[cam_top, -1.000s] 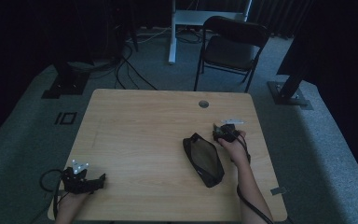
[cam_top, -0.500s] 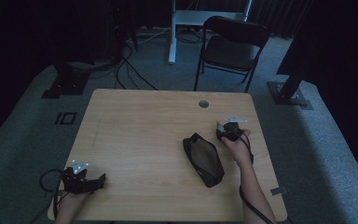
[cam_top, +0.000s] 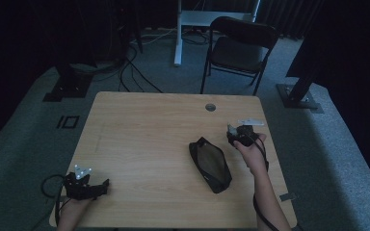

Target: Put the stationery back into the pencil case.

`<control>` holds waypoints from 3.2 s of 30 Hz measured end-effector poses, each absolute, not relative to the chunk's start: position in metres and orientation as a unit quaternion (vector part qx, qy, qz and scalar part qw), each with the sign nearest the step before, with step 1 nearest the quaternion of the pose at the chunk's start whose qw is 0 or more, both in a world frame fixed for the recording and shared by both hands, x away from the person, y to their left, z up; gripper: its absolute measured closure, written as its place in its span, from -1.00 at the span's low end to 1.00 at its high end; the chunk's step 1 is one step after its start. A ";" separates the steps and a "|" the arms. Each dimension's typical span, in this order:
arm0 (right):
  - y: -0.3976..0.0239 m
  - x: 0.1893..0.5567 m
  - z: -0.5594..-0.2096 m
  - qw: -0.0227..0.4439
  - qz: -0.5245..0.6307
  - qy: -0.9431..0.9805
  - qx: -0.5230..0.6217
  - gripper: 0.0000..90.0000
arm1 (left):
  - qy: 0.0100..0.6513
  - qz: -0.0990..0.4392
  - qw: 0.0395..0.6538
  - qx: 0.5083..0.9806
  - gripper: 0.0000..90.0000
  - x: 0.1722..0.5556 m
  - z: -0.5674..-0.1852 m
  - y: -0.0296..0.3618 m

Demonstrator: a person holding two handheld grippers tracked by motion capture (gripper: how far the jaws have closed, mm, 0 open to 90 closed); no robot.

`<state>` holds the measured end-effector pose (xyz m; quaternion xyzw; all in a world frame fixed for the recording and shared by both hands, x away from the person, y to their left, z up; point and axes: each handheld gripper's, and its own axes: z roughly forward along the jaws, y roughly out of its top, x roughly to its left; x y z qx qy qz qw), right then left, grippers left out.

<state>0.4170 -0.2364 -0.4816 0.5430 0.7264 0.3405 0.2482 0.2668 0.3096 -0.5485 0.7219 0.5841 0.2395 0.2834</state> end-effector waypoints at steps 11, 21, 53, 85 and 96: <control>-0.229 0.392 -0.460 0.254 0.354 0.727 0.530 0.10 | 0.584 0.239 0.283 0.722 -0.99 0.267 -0.548 0.310; -0.221 0.368 -0.444 0.250 0.378 0.730 0.512 0.10 | 0.584 0.239 0.284 0.722 -0.99 0.267 -0.548 0.310; -0.174 0.330 -0.448 0.214 0.393 0.760 0.471 0.10 | 0.584 0.239 0.283 0.722 -0.99 0.267 -0.548 0.310; -0.147 0.342 -0.482 0.177 0.324 0.793 0.485 0.10 | 0.585 0.240 0.284 0.721 -0.99 0.267 -0.548 0.310; -0.143 0.349 -0.488 0.164 0.300 0.803 0.489 0.10 | 0.585 0.240 0.284 0.721 -0.99 0.267 -0.549 0.310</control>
